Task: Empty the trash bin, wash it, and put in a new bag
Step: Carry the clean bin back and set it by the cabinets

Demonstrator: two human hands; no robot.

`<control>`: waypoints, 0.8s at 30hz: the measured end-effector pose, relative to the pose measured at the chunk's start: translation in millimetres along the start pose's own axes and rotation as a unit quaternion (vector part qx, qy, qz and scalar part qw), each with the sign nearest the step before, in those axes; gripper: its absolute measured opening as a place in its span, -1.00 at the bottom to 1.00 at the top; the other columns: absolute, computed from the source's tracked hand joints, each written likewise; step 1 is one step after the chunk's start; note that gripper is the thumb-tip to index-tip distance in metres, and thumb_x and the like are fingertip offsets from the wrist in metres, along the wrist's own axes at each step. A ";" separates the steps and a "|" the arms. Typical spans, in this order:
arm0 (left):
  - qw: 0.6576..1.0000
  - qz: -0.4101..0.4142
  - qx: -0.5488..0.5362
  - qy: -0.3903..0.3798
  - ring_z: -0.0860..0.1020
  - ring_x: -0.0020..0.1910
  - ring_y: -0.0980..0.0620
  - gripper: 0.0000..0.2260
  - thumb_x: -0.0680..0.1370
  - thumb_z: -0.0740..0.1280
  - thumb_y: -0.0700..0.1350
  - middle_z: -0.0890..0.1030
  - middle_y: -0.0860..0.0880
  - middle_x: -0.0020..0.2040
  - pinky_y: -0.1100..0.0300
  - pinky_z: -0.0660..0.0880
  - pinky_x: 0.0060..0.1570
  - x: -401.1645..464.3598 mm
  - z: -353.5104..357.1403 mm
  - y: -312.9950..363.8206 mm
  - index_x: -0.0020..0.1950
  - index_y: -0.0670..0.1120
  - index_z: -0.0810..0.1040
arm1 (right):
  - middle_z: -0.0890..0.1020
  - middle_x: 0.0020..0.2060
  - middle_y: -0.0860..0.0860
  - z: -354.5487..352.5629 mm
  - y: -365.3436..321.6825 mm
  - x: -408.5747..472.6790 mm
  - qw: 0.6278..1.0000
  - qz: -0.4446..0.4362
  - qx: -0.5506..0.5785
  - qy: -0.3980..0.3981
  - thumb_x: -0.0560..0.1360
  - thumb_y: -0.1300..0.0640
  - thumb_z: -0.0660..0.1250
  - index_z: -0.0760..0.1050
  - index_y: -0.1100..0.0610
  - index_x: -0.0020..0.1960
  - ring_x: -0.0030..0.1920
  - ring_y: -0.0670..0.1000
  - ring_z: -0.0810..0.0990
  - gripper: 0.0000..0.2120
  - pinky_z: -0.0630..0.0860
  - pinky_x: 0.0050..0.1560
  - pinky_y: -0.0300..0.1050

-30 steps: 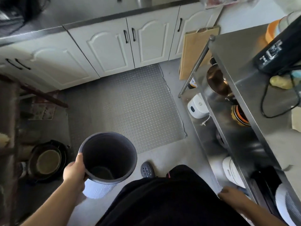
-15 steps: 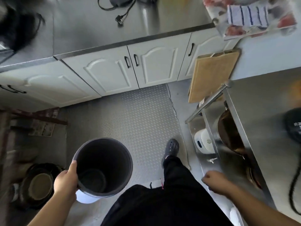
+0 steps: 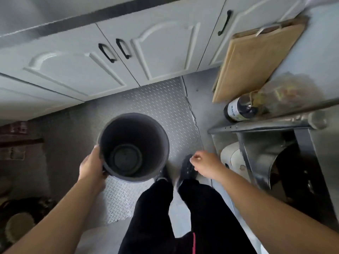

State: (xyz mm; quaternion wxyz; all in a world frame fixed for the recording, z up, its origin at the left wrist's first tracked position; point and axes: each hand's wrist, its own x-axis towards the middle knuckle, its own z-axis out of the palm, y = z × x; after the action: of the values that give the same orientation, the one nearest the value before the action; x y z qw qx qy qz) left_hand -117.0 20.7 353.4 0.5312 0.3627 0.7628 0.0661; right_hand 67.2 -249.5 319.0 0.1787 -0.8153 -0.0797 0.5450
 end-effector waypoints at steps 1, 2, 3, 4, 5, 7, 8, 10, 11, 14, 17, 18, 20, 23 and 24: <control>1.000 -0.011 -0.004 -0.004 0.50 -0.57 0.02 -0.66 0.27 0.43 0.24 0.58 0.02 -0.48 0.20 0.46 -0.48 17.4 25.6 -2.0 -0.25 -0.03 0.64 | 0.56 -0.35 0.16 13.6 8.8 19.4 1.000 0.005 -0.021 -0.009 0.50 0.10 0.20 0.47 0.17 -0.27 -0.33 0.11 0.49 -0.78 0.34 -0.28 -0.09; 1.000 -0.021 -0.012 0.000 0.51 -0.57 0.04 -0.67 0.28 0.39 0.26 0.58 0.05 -0.50 0.21 0.46 -0.51 35.0 51.0 -4.9 -0.23 0.00 0.63 | 0.57 -0.35 0.16 27.2 19.3 37.8 0.999 0.012 -0.044 -0.023 0.51 0.09 0.21 0.44 0.15 -0.31 -0.34 0.09 0.48 -0.76 0.34 -0.29 -0.08; 0.999 -0.028 -0.018 0.007 0.52 -0.55 0.03 -0.69 0.29 0.36 0.25 0.58 0.07 -0.50 0.22 0.45 -0.53 52.7 75.5 -8.6 -0.23 0.02 0.62 | 0.55 -0.37 0.13 40.0 29.8 55.8 0.997 0.019 -0.061 -0.041 0.52 0.08 0.21 0.39 0.12 -0.35 -0.34 0.07 0.46 -0.72 0.34 -0.28 -0.07; 0.999 -0.033 -0.019 0.014 0.53 -0.51 0.02 -0.72 0.30 0.33 0.22 0.58 0.07 -0.47 0.23 0.44 -0.55 68.8 99.8 -11.8 -0.24 0.03 0.61 | 0.50 -0.41 0.07 51.6 39.9 72.9 0.995 0.021 -0.075 -0.058 0.53 0.06 0.20 0.34 0.10 -0.37 -0.35 0.05 0.44 -0.69 0.34 -0.28 -0.06; 0.999 -0.039 -0.017 0.018 0.52 -0.47 0.01 -0.76 0.32 0.32 0.18 0.58 0.06 -0.43 0.24 0.43 -0.56 83.3 123.5 -15.3 -0.25 0.03 0.59 | 0.46 -0.42 0.01 62.1 49.1 89.4 0.993 0.020 -0.092 -0.074 0.54 0.04 0.20 0.30 0.08 -0.37 -0.35 0.04 0.43 -0.68 0.33 -0.28 -0.05; 0.999 -0.046 -0.005 0.012 0.47 -0.43 0.00 -0.82 0.36 0.28 0.10 0.54 0.04 -0.37 0.24 0.39 -0.55 109.6 167.7 -23.1 -0.28 0.03 0.57 | 0.43 -0.40 -0.03 80.5 63.3 120.6 0.987 0.019 -0.131 -0.096 0.58 0.02 0.18 0.29 0.04 -0.34 -0.29 0.06 0.46 -0.67 0.32 -0.32 -0.07; 0.999 -0.044 0.007 0.004 0.46 -0.42 0.00 -0.83 0.38 0.27 0.08 0.53 0.03 -0.37 0.24 0.38 -0.54 122.0 188.1 -27.1 -0.30 0.03 0.57 | 0.42 -0.39 -0.04 88.4 67.8 135.0 0.984 0.012 -0.144 -0.103 0.59 0.01 0.17 0.28 0.03 -0.33 -0.26 0.08 0.47 -0.68 0.31 -0.35 -0.07; 0.999 -0.042 0.028 -0.004 0.46 -0.41 0.00 -0.83 0.41 0.24 0.04 0.51 0.03 -0.40 0.25 0.38 -0.53 146.7 224.4 -35.4 -0.32 0.02 0.54 | 0.44 -0.34 -0.03 100.4 72.1 161.7 0.981 -0.005 -0.157 -0.110 0.60 0.01 0.15 0.32 0.04 -0.26 -0.20 0.09 0.46 -0.72 0.31 -0.29 -0.08; 0.998 -0.042 0.035 -0.008 0.47 -0.39 -0.01 -0.83 0.43 0.23 0.02 0.50 0.02 -0.39 0.25 0.38 -0.51 158.0 241.5 -39.5 -0.32 0.02 0.52 | 0.49 -0.27 0.00 103.9 73.7 174.4 0.981 -0.011 -0.161 -0.111 0.60 0.01 0.14 0.38 0.06 -0.19 -0.17 0.10 0.47 -0.77 0.32 -0.24 -0.09; 0.998 -0.047 0.046 -0.020 0.45 -0.35 -0.02 -0.83 0.47 0.18 -0.03 0.49 0.01 -0.35 0.26 0.39 -0.49 186.4 287.8 -52.2 -0.27 0.00 0.49 | 0.62 0.02 0.11 107.5 79.0 207.5 0.979 -0.027 -0.172 -0.107 0.58 0.03 0.13 0.50 0.13 0.03 -0.01 0.15 0.55 -0.77 0.35 -0.14 -0.09; 0.997 -0.043 0.048 -0.030 0.44 -0.36 -0.03 -0.83 0.46 0.17 -0.08 0.48 0.00 -0.35 0.28 0.39 -0.51 205.4 325.7 -64.5 -0.30 -0.01 0.47 | 0.62 0.12 0.13 102.9 85.4 233.1 0.980 -0.024 -0.171 -0.098 0.56 0.04 0.15 0.53 0.14 0.10 0.13 0.17 0.57 -0.73 0.44 -0.02 -0.06; 0.997 -0.035 0.056 -0.037 0.44 -0.34 -0.04 -0.82 0.45 0.16 -0.09 0.47 -0.01 -0.34 0.26 0.39 -0.48 210.2 336.8 -68.3 -0.33 0.00 0.46 | 0.62 0.12 0.13 100.7 87.4 239.9 0.981 -0.023 -0.169 -0.097 0.56 0.04 0.15 0.54 0.14 0.10 0.14 0.17 0.57 -0.73 0.45 0.01 -0.06; 0.996 -0.028 0.070 -0.044 0.45 -0.34 -0.05 -0.82 0.45 0.15 -0.09 0.48 -0.02 -0.32 0.23 0.40 -0.44 218.9 357.1 -74.6 -0.33 -0.01 0.46 | 0.63 0.10 0.12 96.1 91.5 251.3 0.983 -0.024 -0.158 -0.091 0.54 0.03 0.17 0.54 0.13 0.06 0.13 0.16 0.57 -0.74 0.44 -0.01 -0.08; 0.997 -0.046 0.047 -0.039 0.46 -0.38 -0.03 -0.82 0.46 0.19 -0.06 0.50 -0.01 -0.37 0.24 0.40 -0.46 233.3 379.7 -85.0 -0.31 -0.02 0.48 | 0.65 0.00 0.08 89.1 97.5 264.9 0.989 -0.018 -0.127 -0.077 0.52 -0.01 0.18 0.54 0.11 -0.03 0.04 0.14 0.59 -0.76 0.47 -0.03 -0.07; 0.997 -0.045 0.048 -0.037 0.48 -0.37 -0.03 -0.82 0.47 0.18 -0.05 0.52 -0.01 -0.36 0.23 0.41 -0.45 237.7 384.0 -88.9 -0.30 -0.02 0.50 | 0.65 -0.02 0.07 87.2 99.2 268.9 0.990 -0.015 -0.118 -0.074 0.52 -0.02 0.19 0.53 0.10 -0.04 0.02 0.13 0.59 -0.77 0.48 -0.04 -0.07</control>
State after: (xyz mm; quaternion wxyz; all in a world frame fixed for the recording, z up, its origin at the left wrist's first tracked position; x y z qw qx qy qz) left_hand 128.6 -5.1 -35.0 0.5439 0.3555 0.7601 -0.0078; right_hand 86.6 -236.0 20.3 0.0828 -0.7869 -0.1686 0.5878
